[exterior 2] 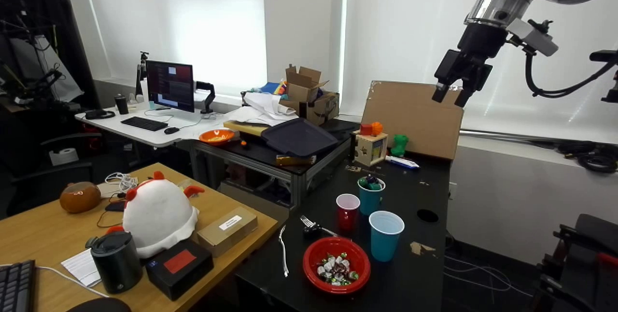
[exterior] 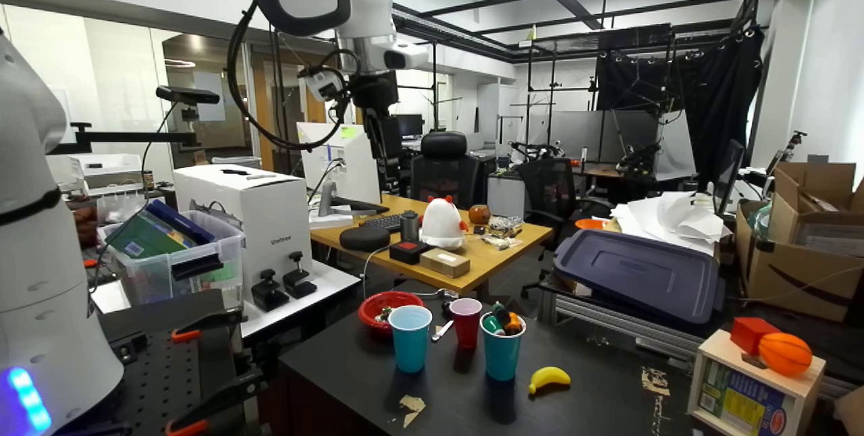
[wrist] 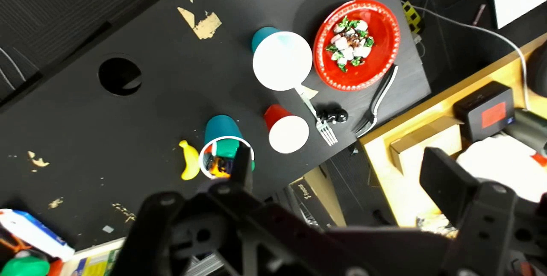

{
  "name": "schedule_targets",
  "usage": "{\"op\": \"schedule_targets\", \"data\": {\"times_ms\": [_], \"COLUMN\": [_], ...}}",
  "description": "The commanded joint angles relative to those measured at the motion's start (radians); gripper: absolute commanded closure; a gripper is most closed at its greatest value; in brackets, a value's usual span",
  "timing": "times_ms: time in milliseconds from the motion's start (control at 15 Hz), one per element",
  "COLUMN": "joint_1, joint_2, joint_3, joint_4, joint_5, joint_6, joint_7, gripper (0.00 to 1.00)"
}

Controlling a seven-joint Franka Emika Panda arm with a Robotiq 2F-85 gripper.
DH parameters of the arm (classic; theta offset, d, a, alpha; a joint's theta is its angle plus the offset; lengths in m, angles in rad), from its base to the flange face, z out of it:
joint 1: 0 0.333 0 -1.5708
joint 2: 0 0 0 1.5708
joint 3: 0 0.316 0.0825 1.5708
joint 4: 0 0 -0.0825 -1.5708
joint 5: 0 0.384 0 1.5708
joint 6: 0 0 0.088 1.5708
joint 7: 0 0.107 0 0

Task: Pour the contents from the right blue cup into the bowl

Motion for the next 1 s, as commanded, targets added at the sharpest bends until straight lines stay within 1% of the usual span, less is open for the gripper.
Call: {"op": "schedule_targets", "data": {"times_ms": [0, 333, 667, 933], "joint_1": [-0.035, -0.075, -0.107, -0.125], "joint_2": [0.118, 0.242, 0.333, 0.394], "joint_3": [-0.017, -0.031, -0.047, -0.053], "joint_4": [0.101, 0.218, 0.313, 0.357], "joint_5": [-0.022, -0.073, -0.08, -0.1], "joint_6": [-0.008, -0.073, -0.145, -0.134], "joint_7": [0.028, 0.023, -0.006, -0.02], "gripper": [0.0, 0.0, 0.0, 0.0]}}
